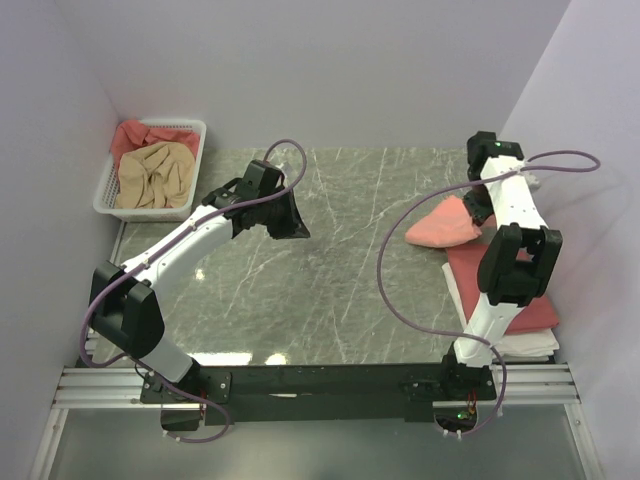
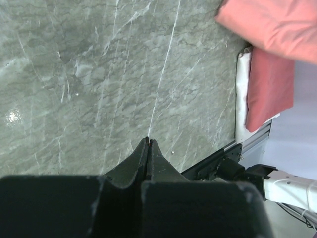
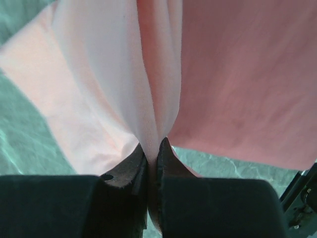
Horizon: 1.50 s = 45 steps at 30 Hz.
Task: Fold and stack the t-shirts
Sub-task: Neatly place the folded tshirt to the corner
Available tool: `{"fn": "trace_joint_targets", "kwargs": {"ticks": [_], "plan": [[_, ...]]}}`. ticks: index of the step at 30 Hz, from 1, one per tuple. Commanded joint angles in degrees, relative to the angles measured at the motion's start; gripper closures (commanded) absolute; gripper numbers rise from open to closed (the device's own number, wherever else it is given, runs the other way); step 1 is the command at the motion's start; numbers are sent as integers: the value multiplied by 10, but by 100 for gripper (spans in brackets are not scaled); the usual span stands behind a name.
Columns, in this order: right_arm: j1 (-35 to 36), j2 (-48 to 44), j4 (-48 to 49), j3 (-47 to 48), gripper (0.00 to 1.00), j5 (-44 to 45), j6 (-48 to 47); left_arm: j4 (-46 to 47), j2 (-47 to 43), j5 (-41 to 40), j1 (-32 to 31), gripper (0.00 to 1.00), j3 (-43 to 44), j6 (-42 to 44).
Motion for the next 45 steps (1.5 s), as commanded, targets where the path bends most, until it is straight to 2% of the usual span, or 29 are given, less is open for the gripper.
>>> {"fn": "trace_joint_targets", "kwargs": {"ticks": [1, 15, 30, 39, 45], "plan": [[-24, 8, -65, 62, 100, 54, -9, 1, -6, 20, 1, 99, 9, 16], [-50, -61, -74, 73, 100, 78, -31, -3, 9, 19, 1, 99, 19, 19], [-56, -97, -95, 137, 100, 74, -60, -7, 5, 14, 1, 99, 16, 24], [-67, -146, -95, 117, 100, 71, -73, -3, -2, 12, 1, 99, 7, 20], [-69, -196, -93, 36, 100, 72, -66, 8, -12, 16, 0, 99, -6, 17]]}}
